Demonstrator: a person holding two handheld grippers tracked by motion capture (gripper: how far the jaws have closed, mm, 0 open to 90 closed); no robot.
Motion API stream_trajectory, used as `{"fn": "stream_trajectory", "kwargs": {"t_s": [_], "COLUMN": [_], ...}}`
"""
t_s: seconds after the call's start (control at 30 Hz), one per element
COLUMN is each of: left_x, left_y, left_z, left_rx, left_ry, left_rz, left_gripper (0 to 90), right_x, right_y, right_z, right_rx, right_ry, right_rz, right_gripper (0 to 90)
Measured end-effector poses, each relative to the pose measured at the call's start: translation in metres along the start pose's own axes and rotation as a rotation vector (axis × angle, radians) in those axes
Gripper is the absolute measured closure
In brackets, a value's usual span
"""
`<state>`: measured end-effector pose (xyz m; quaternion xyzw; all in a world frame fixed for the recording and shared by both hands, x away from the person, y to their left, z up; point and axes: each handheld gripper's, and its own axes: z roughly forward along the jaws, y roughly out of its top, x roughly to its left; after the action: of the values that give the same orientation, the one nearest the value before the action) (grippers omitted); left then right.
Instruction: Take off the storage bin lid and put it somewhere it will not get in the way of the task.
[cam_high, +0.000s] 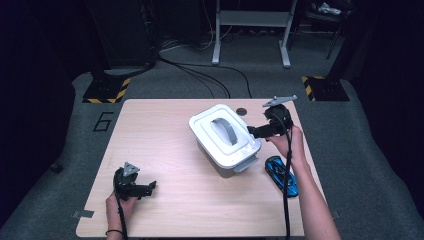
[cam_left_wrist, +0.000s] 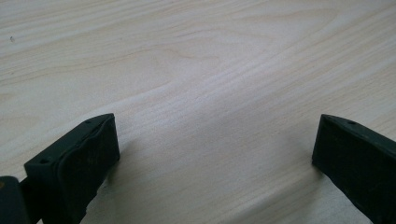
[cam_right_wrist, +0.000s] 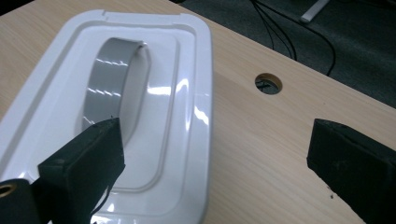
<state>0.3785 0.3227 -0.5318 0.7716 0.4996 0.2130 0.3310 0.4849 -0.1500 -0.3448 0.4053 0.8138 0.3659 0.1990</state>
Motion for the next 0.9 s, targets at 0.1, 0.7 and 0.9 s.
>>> {"fn": "stream_trajectory", "kwargs": {"t_s": [0.1, 0.7, 0.9], "left_x": [0.0, 0.0, 0.0], "left_y": [0.0, 0.0, 0.0], "left_z": [0.0, 0.0, 0.0], "left_rx": [0.0, -0.002, -0.003], "left_ry": [0.0, -0.005, -0.005], "left_rz": [-0.002, -0.004, -0.004], "left_gripper": [0.5, 0.8, 0.8], "right_x": [0.007, 0.047, 0.049], "right_y": [0.006, 0.034, 0.034], "right_z": [0.003, 0.046, 0.058], "right_rx": [0.002, 0.062, 0.099], "right_ry": [0.014, 0.091, 0.111], "right_rz": [-0.01, -0.081, -0.049], "right_gripper": [3.0, 18.5, 34.7]}}
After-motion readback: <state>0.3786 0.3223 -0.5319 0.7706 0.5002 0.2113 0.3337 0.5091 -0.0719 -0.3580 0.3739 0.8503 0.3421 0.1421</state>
